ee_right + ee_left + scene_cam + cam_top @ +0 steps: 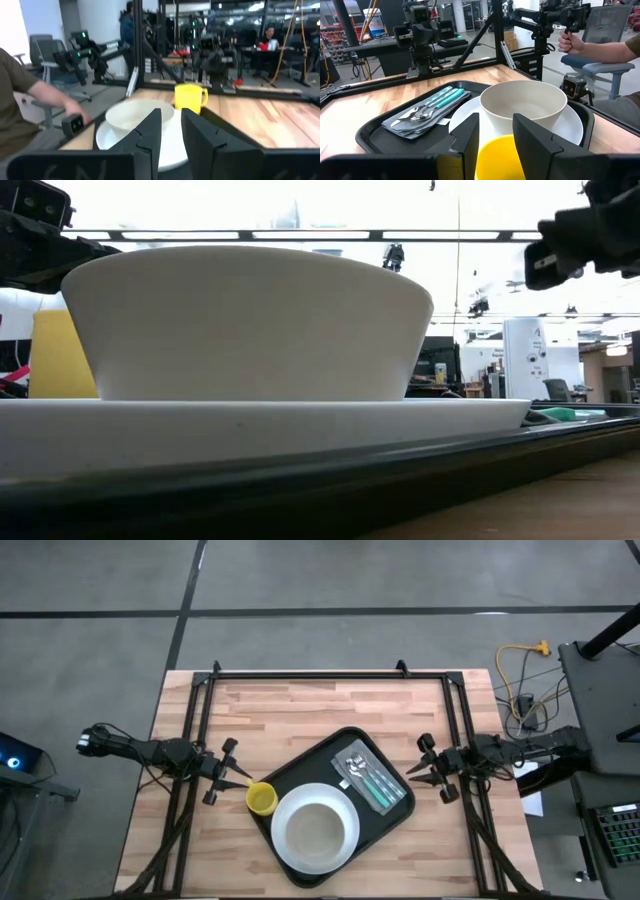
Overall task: Set up tray
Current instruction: Return to Home Position
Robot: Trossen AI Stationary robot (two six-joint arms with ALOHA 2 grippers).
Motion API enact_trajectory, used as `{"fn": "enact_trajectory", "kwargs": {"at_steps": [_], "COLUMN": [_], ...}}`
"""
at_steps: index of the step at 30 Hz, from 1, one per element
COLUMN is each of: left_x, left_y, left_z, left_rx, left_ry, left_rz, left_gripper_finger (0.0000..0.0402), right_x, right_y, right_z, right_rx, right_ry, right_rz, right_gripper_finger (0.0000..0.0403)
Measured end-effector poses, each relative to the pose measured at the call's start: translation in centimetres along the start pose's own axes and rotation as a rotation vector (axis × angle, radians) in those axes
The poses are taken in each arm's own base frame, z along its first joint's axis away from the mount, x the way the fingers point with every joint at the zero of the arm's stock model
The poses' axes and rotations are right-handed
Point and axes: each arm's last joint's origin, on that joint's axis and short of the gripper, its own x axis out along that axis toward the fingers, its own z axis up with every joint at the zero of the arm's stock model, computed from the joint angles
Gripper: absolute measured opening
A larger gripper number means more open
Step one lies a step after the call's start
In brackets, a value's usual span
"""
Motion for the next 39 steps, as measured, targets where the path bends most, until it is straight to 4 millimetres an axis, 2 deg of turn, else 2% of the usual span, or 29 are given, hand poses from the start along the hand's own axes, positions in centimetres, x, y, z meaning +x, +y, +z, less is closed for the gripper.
{"fn": "enact_trajectory", "kwargs": {"at_steps": [10,33,39], "left_x": [0.0,0.0,0.0], "left_y": [0.0,0.0,0.0], "left_z": [0.0,0.0,0.0], "left_rx": [0.0,0.0,0.0], "left_ry": [0.0,0.0,0.0], "left_rz": [0.0,0.0,0.0], "left_gripper_finger": [0.0104,0.0104,0.0104], "right_x": [-1.4,-1.2,-1.2], "right_y": [0.1,0.0,0.0], "right_z": [-0.6,-0.8,-0.8], "right_rx": [-0.008,-0.078,-0.015], "right_ry": [0.038,0.079,0.076], "right_rz": [-0.014,-0.038,-0.041], "right_gripper_finger": [0.0068,0.0068,0.0068]}}
